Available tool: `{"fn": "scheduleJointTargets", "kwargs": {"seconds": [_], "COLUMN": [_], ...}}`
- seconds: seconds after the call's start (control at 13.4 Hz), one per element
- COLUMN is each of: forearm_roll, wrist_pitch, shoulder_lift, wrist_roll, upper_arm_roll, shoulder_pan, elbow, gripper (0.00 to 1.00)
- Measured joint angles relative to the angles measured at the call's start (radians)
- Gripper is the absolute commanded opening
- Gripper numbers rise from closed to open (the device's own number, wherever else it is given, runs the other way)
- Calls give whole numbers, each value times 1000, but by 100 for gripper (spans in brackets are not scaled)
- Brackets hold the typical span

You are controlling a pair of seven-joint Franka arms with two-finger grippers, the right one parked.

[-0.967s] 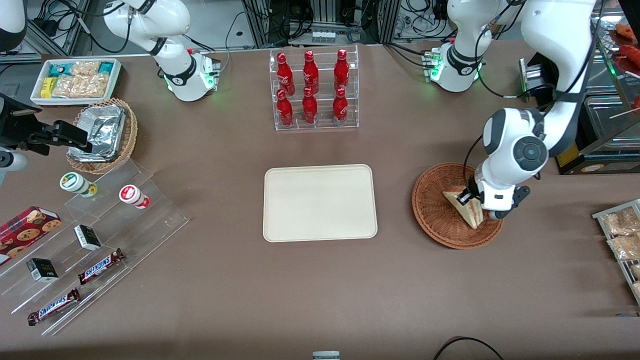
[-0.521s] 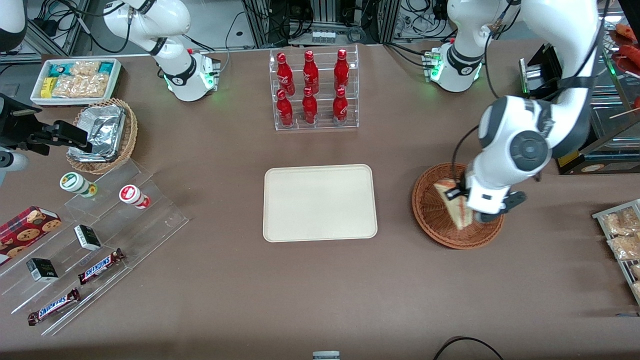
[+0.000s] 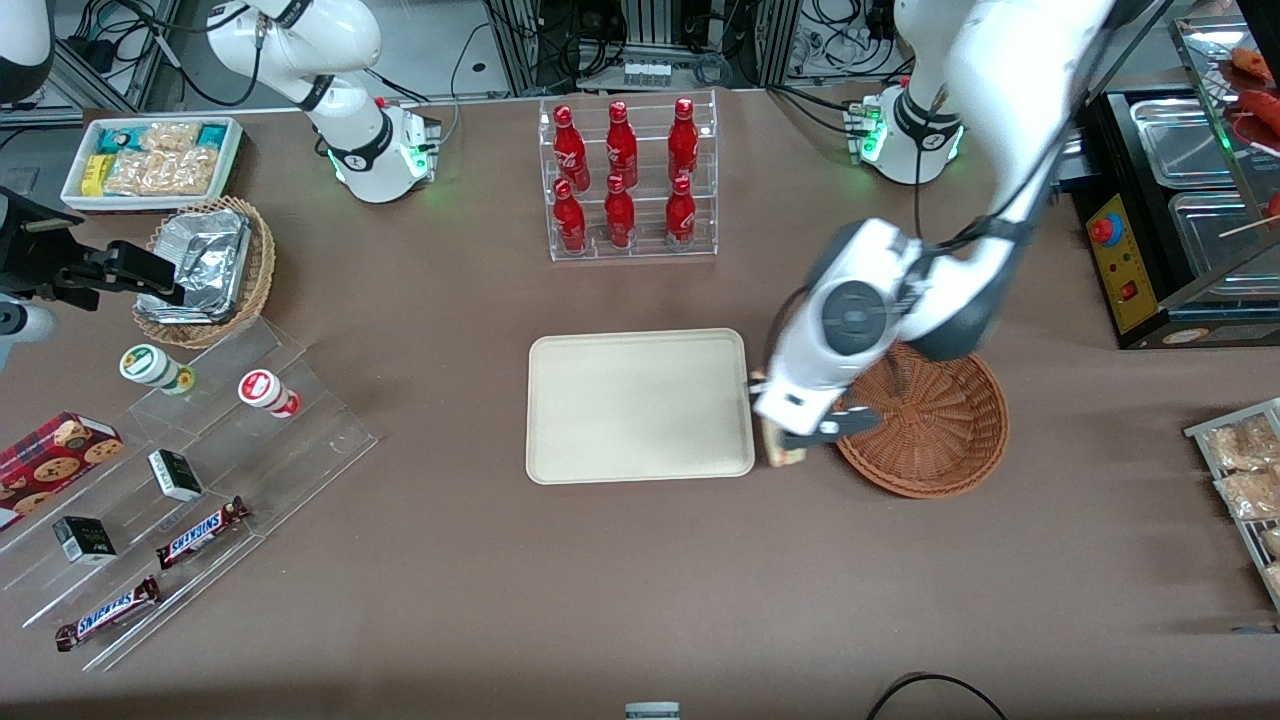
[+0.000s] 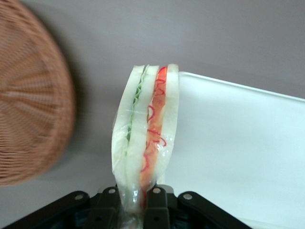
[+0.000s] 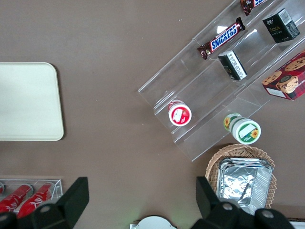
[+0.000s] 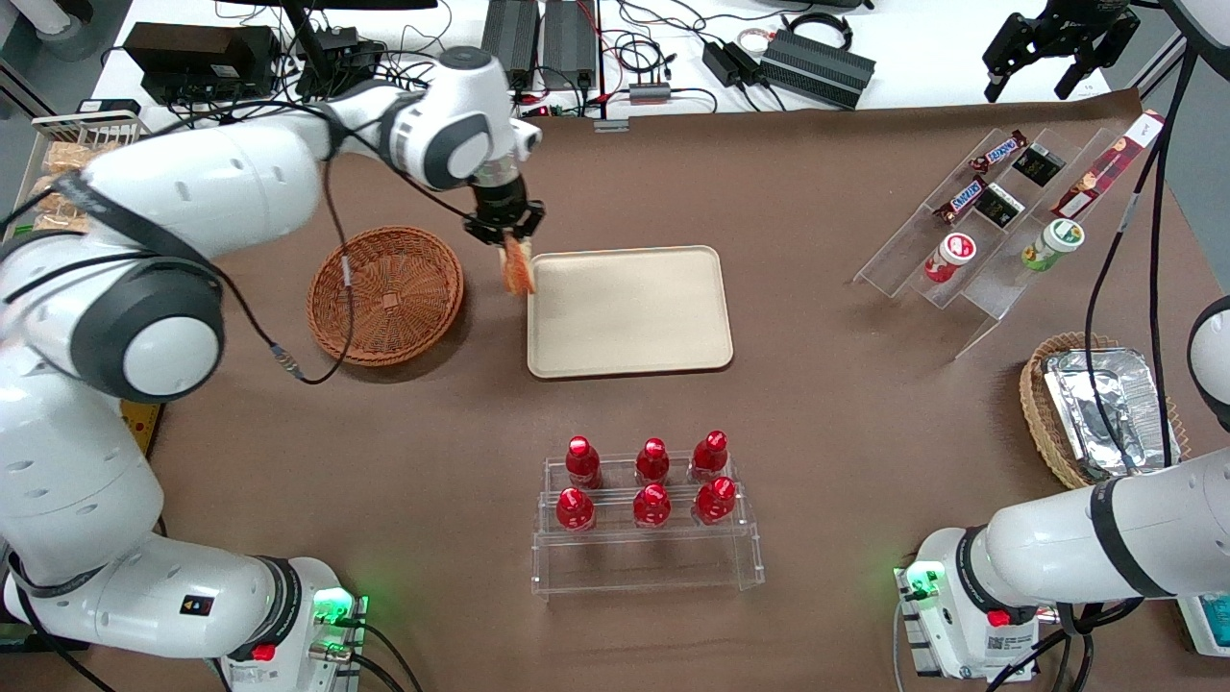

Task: Place sandwich from basket to tray
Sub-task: 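Lift the sandwich and carry it with the left gripper over the tray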

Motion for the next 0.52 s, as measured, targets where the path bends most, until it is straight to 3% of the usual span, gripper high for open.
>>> {"fn": "scheduleJointTargets", "kwargs": {"seconds": [0.52], "forearm_roll": [44], "wrist_pitch": [0], "shoulder_lift": [193], "wrist_roll": [-222], "upper_arm_roll": [0], "shoulder_pan": [-229], "elbow": [227], "gripper": [0]}}
